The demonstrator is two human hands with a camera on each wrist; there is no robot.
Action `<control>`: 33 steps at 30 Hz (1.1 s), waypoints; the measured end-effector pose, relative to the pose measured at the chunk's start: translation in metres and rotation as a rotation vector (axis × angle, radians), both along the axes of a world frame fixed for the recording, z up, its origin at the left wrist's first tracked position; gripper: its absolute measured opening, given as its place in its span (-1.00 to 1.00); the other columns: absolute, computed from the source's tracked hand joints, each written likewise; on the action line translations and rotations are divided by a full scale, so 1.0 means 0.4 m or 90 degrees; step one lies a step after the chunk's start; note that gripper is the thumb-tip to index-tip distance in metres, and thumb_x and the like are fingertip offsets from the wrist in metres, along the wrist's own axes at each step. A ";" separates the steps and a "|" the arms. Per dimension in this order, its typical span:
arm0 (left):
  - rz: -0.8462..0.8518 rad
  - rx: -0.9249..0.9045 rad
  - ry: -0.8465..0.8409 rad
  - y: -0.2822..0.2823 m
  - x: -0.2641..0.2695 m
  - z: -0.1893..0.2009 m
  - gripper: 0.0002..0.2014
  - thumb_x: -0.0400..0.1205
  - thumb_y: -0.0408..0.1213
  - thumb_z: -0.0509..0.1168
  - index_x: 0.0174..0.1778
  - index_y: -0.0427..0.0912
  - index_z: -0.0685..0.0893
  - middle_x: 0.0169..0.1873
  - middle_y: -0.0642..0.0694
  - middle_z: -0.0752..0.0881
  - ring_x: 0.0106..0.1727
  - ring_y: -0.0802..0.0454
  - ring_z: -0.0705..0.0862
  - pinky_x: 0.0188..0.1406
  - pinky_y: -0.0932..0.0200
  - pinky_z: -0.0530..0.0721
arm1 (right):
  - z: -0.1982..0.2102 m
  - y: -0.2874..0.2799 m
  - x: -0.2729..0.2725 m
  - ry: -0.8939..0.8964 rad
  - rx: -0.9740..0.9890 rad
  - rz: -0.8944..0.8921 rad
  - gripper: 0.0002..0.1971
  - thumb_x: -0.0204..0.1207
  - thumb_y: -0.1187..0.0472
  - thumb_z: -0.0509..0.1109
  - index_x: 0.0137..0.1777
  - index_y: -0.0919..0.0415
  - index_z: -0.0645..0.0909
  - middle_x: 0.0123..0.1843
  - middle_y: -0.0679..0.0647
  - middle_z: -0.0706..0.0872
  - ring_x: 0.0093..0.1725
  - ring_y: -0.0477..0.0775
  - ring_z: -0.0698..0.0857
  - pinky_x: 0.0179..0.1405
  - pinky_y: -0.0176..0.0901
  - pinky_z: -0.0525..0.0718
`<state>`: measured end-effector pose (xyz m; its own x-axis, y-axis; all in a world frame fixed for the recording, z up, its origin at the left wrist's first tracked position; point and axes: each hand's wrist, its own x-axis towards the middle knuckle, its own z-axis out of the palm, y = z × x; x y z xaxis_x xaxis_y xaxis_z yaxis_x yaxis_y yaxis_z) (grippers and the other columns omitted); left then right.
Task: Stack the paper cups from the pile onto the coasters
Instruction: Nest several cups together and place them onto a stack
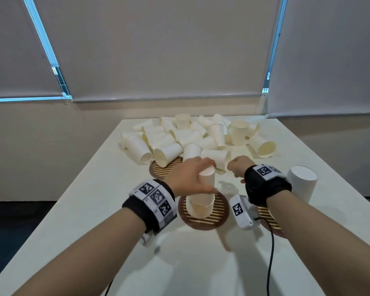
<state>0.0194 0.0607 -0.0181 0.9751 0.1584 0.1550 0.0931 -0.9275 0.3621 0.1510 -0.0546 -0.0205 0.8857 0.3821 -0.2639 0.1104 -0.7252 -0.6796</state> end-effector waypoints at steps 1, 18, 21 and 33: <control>-0.005 -0.012 0.006 0.003 0.003 -0.017 -0.35 0.37 0.19 0.47 0.37 0.15 0.48 0.18 0.01 0.61 0.24 0.01 0.56 0.24 -0.04 0.58 | -0.008 -0.001 0.001 -0.005 -0.006 0.001 -0.66 0.60 0.27 0.22 0.30 0.42 0.56 0.02 0.28 0.61 0.01 0.23 0.58 -0.06 -0.07 0.48; 0.197 -0.122 -0.023 0.166 0.150 -0.061 -0.58 0.57 -0.18 0.37 0.35 -0.13 0.54 0.25 -0.23 0.59 0.22 -0.11 0.60 0.15 0.14 0.50 | -0.050 0.062 0.068 -0.029 0.070 0.045 -0.60 0.59 0.23 0.28 0.44 0.13 0.48 0.42 0.22 0.56 0.32 0.22 0.60 0.13 -0.20 0.49; 0.207 -0.105 0.028 0.165 0.184 -0.078 -0.44 0.57 -0.15 0.38 0.48 -0.13 0.39 0.30 -0.29 0.51 0.29 -0.16 0.58 0.14 0.15 0.51 | -0.061 0.079 0.086 -0.031 0.074 0.052 -0.63 0.60 0.23 0.28 0.40 0.13 0.52 0.43 0.21 0.55 0.33 0.21 0.60 0.12 -0.21 0.49; 0.357 -0.208 0.095 0.165 0.248 -0.125 -0.29 0.57 -0.09 0.35 0.51 -0.31 0.18 0.27 -0.28 0.59 0.26 -0.25 0.62 -0.05 0.07 0.49 | -0.070 0.097 0.135 -0.090 0.201 -0.072 -0.62 0.56 0.45 0.05 0.16 0.25 0.67 0.26 0.24 0.68 -0.02 0.18 0.58 -0.08 -0.21 0.43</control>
